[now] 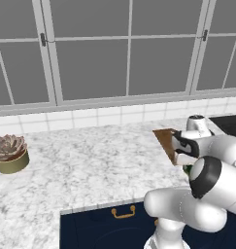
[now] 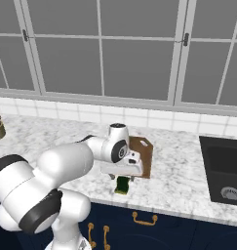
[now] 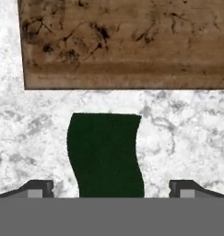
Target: Pick up the sponge from the counter and clean the cutting board by briefly scrubbing or pressing down on the cutting board. Once finished, release the sponge.
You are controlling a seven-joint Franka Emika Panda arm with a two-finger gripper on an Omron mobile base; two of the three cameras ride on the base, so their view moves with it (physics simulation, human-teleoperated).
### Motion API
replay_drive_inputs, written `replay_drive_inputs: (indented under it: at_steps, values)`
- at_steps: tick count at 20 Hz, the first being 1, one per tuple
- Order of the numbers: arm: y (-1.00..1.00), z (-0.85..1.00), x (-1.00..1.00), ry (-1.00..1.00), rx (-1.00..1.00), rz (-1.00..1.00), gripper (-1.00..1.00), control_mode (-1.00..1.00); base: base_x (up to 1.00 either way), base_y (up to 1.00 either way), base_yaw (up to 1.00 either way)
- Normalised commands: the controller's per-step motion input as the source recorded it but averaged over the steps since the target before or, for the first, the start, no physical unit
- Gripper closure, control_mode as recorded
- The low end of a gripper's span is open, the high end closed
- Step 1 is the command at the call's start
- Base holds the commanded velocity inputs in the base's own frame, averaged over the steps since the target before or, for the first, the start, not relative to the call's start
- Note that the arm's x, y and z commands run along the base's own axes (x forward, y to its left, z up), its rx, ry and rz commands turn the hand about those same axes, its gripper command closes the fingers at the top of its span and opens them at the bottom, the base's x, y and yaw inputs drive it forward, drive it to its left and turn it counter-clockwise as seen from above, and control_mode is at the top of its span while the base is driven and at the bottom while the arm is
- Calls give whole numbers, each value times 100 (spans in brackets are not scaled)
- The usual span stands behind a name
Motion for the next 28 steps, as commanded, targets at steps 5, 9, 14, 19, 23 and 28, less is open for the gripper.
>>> replay_drive_inputs:
  at_steps: [5, 9, 14, 19, 23, 28]
  values:
    - [0, -33, 0, 0, 0, 10, -100, -100, 0, 0, 0]
    - [0, -25, 0, 0, 0, 9, -100, -100, 0, 0, 0]
    - [1, -18, 0, 0, 0, 8, -100, -100, 0, 0, 0]
    - [5, -6, 0, 0, 0, 7, 100, -100, 0, 0, 0]
    - [3, -2, 0, 0, 0, 7, 100, -100, 0, 0, 0]
    - [0, 11, 0, 0, 6, 7, 100, -100, 0, 0, 0]
